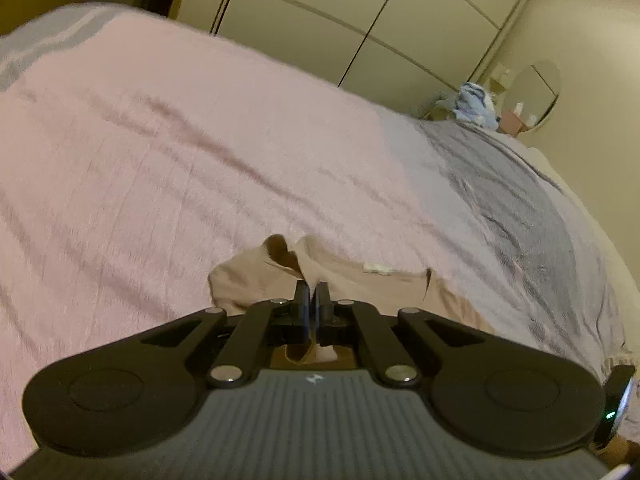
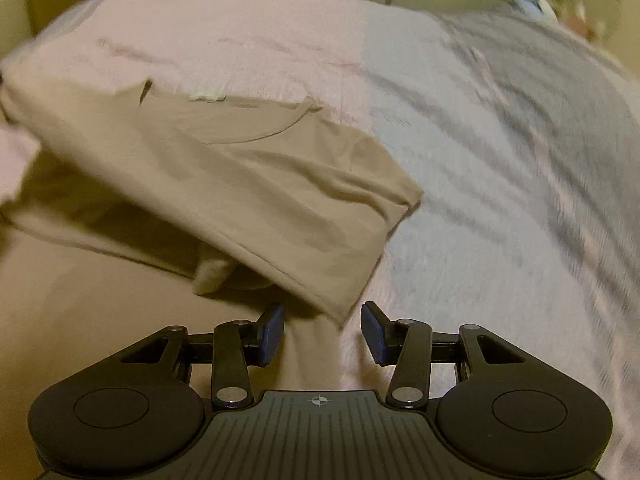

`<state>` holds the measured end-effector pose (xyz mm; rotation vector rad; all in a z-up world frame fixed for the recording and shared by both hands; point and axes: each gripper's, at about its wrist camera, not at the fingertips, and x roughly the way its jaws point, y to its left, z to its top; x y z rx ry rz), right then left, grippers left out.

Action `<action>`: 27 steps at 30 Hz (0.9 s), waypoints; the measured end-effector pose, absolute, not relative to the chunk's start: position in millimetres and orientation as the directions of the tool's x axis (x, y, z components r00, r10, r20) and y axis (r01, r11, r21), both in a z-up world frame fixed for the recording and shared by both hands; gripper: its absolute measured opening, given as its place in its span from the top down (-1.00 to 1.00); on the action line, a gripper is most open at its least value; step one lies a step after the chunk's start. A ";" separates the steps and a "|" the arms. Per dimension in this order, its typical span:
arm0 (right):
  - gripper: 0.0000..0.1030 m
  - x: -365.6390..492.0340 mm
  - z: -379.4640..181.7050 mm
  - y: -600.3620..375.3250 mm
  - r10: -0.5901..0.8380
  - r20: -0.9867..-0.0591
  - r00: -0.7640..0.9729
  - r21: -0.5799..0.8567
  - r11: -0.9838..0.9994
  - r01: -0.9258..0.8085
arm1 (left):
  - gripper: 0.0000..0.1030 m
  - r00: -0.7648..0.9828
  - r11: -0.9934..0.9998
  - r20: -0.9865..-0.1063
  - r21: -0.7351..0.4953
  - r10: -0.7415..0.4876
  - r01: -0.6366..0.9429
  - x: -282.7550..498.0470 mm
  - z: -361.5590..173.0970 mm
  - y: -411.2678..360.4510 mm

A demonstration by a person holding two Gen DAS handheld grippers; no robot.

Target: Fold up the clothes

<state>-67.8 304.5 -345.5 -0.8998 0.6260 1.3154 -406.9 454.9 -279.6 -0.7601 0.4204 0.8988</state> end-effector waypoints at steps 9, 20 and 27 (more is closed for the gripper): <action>0.17 -42.4 -357.0 313.9 0.510 -0.838 0.193 -0.127 0.163 -0.978 | 1.00 0.644 0.463 -0.406 -0.461 0.648 -0.757 -416.1 -215.9 460.5; 0.17 -21.2 -349.2 314.1 0.565 -0.785 0.254 -0.073 0.323 -0.944 | 1.00 0.555 0.347 -0.566 -0.439 0.610 -0.829 -437.8 -265.7 443.8; 0.17 -19.5 -343.0 308.8 0.573 -0.787 0.229 -0.096 0.254 -0.963 | 1.00 0.438 0.303 -0.663 -0.316 0.607 -0.899 -446.4 -312.1 447.5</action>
